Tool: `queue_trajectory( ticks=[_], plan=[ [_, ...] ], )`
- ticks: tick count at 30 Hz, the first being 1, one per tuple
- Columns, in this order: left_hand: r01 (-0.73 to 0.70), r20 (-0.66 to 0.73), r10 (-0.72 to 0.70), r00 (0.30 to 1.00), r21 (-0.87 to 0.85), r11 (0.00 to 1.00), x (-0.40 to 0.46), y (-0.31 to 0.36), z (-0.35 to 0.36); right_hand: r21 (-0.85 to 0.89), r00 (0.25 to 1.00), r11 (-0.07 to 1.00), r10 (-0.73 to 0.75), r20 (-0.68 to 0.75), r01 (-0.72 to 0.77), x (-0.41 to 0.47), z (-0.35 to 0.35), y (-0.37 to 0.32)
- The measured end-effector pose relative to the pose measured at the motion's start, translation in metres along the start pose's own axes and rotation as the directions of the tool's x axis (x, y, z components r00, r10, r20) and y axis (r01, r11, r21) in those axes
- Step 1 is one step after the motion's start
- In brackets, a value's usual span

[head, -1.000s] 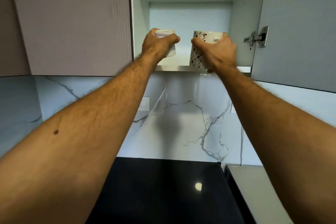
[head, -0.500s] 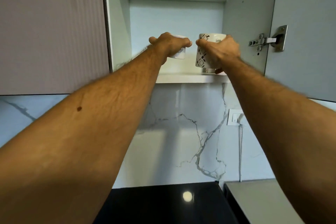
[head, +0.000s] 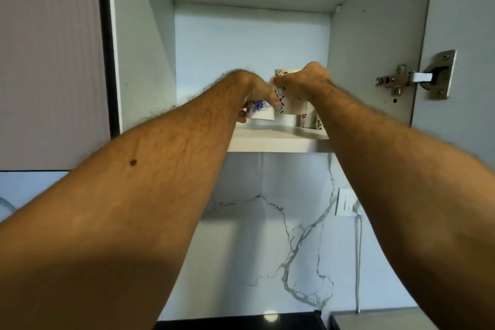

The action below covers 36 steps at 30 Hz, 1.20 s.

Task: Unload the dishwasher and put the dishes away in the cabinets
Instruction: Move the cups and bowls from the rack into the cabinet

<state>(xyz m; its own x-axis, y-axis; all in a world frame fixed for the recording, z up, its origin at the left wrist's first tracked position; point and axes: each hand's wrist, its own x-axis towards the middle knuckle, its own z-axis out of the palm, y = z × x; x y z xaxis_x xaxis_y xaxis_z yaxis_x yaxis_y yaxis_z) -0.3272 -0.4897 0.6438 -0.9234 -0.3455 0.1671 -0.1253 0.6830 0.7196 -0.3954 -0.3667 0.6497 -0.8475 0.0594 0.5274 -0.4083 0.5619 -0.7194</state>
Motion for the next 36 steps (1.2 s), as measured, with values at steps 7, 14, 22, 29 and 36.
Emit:
queue_trajectory(
  ticks=[7,14,22,29,36],
  plan=[
    [0.039,0.061,-0.038,0.997,-0.010,0.999,0.025,-0.005,0.009,-0.195,0.989,0.981,0.018,0.145,0.011,0.026,0.011,0.012],
    [0.029,0.084,-0.023,0.996,-0.075,0.997,0.036,-0.009,0.010,-0.331,0.983,0.943,0.029,0.181,0.033,0.033,0.022,0.016],
    [-0.031,0.056,0.033,0.998,-0.046,0.998,0.030,-0.008,0.015,-0.362,0.982,0.928,-0.019,0.190,0.088,0.039,0.027,0.019],
    [-0.059,0.052,0.058,0.997,0.013,0.998,0.039,-0.010,0.025,-0.382,0.977,0.911,-0.085,0.194,0.155,0.039,0.032,0.023],
    [-0.075,0.040,0.075,0.996,0.001,0.997,0.045,-0.015,0.026,-0.296,0.987,0.942,-0.139,0.082,0.157,0.034,0.027,0.025]
  ],
)
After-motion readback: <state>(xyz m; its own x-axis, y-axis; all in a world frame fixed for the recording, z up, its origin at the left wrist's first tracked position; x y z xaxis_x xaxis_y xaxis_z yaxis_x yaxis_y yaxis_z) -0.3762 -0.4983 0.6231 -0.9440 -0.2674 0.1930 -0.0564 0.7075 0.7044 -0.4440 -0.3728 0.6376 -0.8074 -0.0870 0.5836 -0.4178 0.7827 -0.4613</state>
